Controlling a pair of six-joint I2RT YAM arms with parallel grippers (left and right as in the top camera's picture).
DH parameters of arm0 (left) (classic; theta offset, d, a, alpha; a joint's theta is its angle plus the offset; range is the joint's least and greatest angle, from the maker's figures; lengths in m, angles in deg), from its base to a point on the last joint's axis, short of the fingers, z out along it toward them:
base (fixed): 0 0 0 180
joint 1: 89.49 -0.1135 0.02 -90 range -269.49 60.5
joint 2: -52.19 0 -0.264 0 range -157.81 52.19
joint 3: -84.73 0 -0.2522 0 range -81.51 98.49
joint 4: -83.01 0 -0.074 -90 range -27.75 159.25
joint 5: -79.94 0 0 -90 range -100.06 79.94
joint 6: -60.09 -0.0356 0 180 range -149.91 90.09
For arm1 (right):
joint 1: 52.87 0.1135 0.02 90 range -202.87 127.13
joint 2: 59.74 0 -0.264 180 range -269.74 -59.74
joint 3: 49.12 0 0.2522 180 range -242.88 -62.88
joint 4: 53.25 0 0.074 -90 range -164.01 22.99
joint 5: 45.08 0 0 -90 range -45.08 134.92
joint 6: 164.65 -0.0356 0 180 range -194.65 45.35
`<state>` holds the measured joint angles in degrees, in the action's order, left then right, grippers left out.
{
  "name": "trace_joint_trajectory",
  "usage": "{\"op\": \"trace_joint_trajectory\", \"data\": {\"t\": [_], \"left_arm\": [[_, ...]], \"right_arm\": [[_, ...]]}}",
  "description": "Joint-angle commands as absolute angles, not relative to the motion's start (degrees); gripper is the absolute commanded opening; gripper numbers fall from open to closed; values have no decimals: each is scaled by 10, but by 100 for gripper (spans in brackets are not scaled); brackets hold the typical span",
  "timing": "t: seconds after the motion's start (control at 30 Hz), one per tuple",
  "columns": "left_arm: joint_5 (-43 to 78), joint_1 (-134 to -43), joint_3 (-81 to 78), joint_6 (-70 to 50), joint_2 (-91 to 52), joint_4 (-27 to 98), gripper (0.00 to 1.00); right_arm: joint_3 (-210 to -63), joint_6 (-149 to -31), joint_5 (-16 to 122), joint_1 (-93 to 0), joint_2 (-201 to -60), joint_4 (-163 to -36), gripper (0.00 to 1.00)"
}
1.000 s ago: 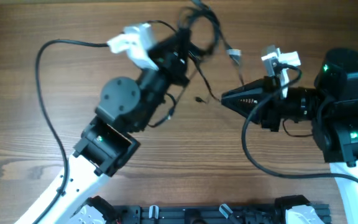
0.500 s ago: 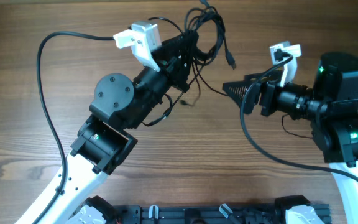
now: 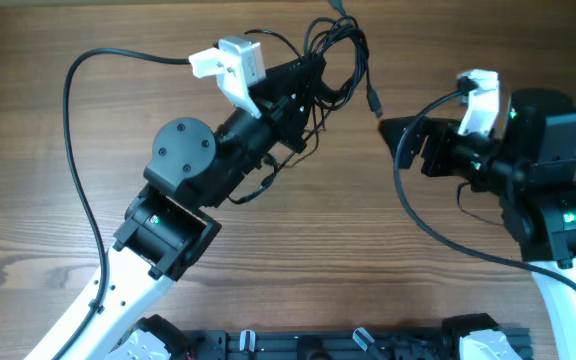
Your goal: Untangle cables
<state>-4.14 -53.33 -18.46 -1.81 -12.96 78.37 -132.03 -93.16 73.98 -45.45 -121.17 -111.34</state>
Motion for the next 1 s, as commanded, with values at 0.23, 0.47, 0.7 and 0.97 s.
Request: {"op": "trace_joint_trajectory", "data": {"t": [0.23, 0.47, 0.7, 0.97], "left_arm": [[41, -533, -179, -29, -123, 772, 4], [79, -534, -179, -29, -123, 772, 4], [84, -532, -179, -25, -125, 773, 4], [84, -497, -179, -25, -146, 791, 4]], "right_arm": [[-1325, -926, 1072, -452, -1206, -950, 100], [-1325, -943, 1071, -452, -1206, -937, 100], [-1325, -958, 1104, -452, -1206, -926, 100], [-1325, -958, 1126, -452, -1206, -917, 100]]}}
